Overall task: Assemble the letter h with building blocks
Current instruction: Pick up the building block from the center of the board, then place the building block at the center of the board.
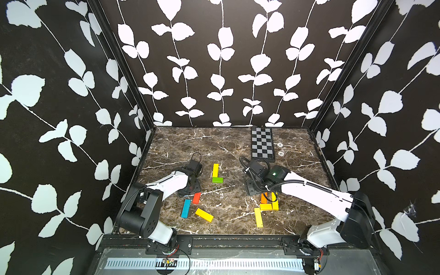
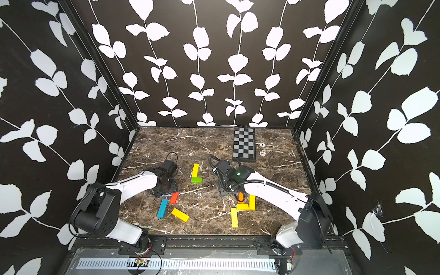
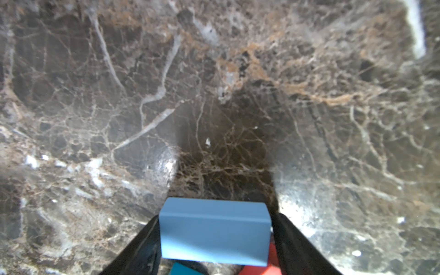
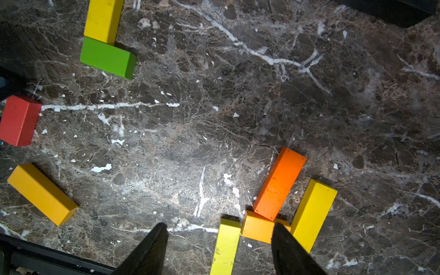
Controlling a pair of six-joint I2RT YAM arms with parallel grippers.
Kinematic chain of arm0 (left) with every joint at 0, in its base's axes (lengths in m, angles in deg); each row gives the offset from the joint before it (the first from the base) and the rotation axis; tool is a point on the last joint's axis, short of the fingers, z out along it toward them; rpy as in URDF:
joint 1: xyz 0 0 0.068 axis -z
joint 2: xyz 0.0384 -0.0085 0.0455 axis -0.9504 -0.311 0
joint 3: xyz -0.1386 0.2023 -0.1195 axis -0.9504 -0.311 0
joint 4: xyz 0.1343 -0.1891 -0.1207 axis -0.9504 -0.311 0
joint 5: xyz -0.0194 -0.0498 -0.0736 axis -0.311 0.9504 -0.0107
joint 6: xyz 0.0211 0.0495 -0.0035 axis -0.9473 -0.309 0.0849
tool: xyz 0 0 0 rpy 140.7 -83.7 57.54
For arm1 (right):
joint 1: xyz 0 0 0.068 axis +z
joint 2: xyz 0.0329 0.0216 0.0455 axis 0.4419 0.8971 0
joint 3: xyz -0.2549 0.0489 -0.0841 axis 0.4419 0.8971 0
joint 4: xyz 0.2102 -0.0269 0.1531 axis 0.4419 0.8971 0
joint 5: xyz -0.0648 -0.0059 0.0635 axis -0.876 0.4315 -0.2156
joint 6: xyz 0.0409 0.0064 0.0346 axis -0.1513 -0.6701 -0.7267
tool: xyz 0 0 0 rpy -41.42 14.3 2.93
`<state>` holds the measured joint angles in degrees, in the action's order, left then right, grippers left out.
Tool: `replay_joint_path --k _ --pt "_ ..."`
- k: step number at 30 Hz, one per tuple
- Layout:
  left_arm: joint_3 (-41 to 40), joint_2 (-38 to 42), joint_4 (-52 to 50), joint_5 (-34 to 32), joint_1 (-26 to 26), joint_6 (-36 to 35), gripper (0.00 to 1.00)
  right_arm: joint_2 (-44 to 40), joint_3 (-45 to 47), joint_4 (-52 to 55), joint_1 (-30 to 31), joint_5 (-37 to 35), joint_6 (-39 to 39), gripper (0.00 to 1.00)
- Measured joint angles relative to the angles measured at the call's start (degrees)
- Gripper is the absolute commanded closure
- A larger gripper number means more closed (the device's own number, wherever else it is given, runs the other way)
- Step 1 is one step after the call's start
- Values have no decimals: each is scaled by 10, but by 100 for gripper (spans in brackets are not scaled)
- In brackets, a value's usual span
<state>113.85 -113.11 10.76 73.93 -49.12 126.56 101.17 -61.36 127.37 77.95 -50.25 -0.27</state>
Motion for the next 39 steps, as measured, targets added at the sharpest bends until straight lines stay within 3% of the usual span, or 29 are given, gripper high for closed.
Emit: replay_joint_path --k 10,15,21,25,31,33,39 --pt "25 -11 -43 -28 0 -17 57 -26 16 -4 -10 0 -9 34" --pt "96 -8 -102 -49 6 -45 60 -67 54 -19 -65 19 -30 35" --pt "287 -44 -110 -45 114 -91 63 -130 92 -26 -174 46 -50 35" --pt "392 -149 -97 -13 204 -119 65 -160 94 -14 -216 48 -50 35" --pt "466 -303 -96 30 279 -142 65 -211 119 11 -250 59 -50 35" --pt "474 -334 -97 41 283 -143 61 -215 120 19 -254 61 -49 35" --pt "485 -357 -90 69 282 -141 23 -217 120 28 -257 70 -49 34"
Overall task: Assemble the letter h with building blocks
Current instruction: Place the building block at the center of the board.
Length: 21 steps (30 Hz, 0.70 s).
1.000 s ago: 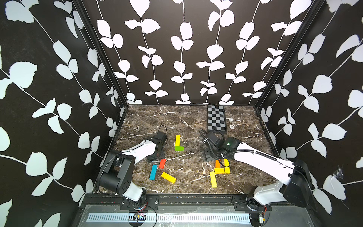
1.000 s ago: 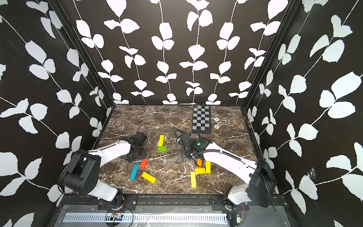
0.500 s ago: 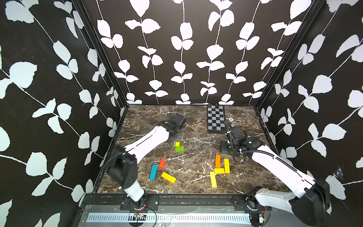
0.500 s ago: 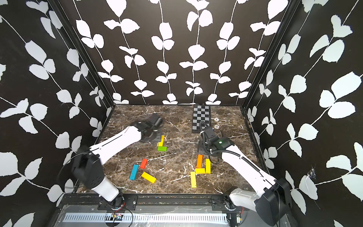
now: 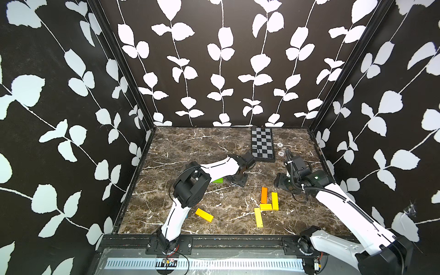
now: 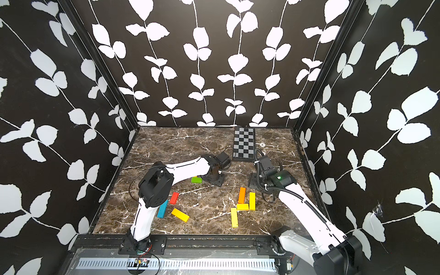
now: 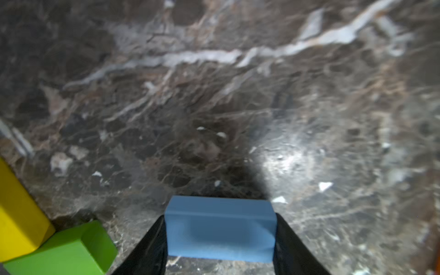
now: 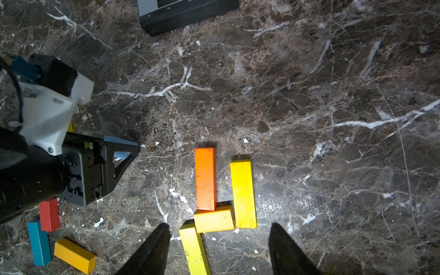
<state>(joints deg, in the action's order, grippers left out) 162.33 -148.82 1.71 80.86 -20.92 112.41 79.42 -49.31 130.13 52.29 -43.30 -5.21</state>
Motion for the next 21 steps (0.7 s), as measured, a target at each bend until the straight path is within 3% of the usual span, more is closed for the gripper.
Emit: replay_joint_path --k 9,17,21 --pt "0 46 7 -10 4 -9 5 20 -18 17 5 -7 -5 21" --pt "-71 306 17 -139 -1 -53 1 156 -118 22 105 -76 -70 18" --pt "-157 456 44 -191 -28 -64 1 246 -189 22 146 -109 -93 16"
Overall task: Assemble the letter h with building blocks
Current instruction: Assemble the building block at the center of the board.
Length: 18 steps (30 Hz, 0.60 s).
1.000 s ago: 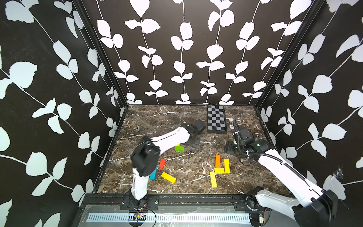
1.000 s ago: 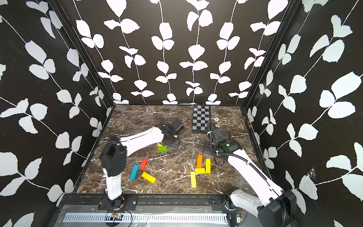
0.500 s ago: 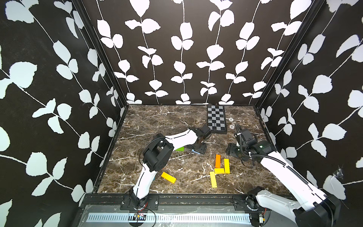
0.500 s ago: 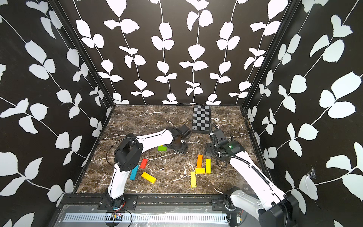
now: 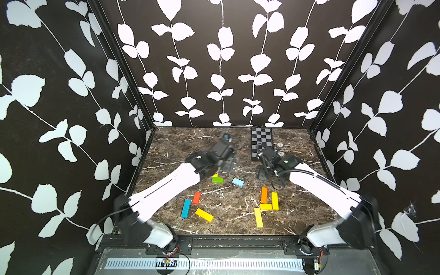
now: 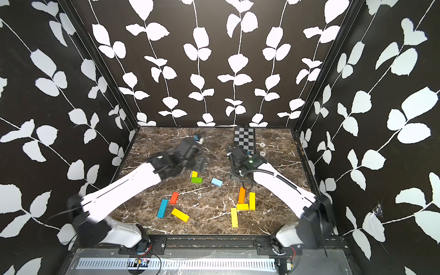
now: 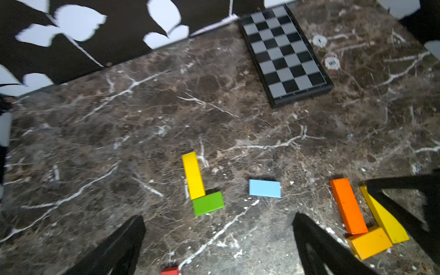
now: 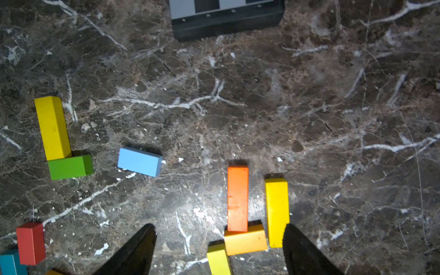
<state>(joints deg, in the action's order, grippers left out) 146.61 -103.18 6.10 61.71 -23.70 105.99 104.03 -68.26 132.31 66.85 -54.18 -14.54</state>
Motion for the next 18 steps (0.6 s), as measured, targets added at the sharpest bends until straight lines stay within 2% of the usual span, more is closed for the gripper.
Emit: replay_joint_path --k 3,7,13,18 --pt "-78 90 12 -8 -50 3 1 66 -57 -6 19 -11 -13 14" --pt "-140 145 10 -6 -99 7 1 145 -102 -17 35 -19 -36 12" --pt "-161 144 9 30 -101 7 1 247 -146 -19 41 -13 -48 9" --pt "-191 142 10 57 -101 21 3 291 -168 -22 41 3 -49 8"
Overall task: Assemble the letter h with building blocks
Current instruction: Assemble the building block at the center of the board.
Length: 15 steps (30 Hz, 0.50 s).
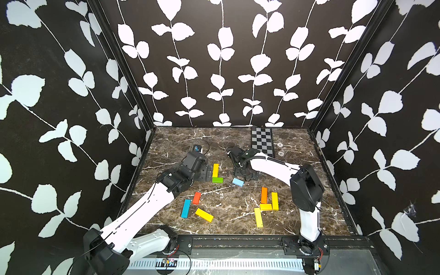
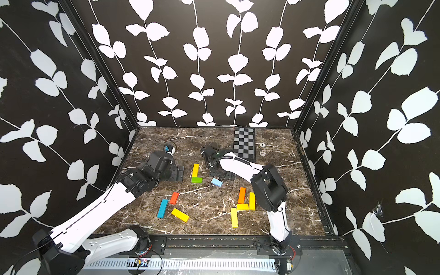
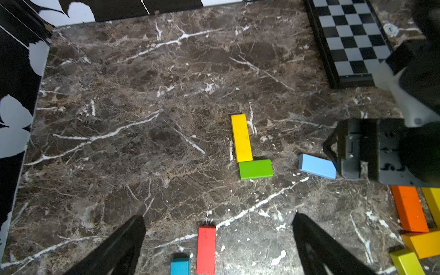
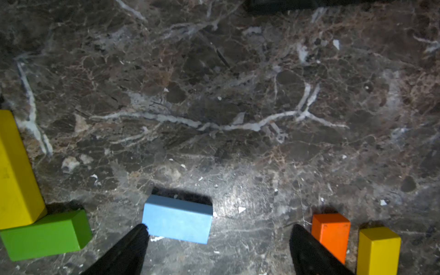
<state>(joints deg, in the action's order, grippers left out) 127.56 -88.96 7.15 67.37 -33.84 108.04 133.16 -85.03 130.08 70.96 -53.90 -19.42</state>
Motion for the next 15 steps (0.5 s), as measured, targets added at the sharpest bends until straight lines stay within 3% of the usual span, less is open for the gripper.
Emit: replay_joint_path --k 15 --pt "-31 -49 0 30 -7 28 9 49 4 -56 4 78 -10 17"
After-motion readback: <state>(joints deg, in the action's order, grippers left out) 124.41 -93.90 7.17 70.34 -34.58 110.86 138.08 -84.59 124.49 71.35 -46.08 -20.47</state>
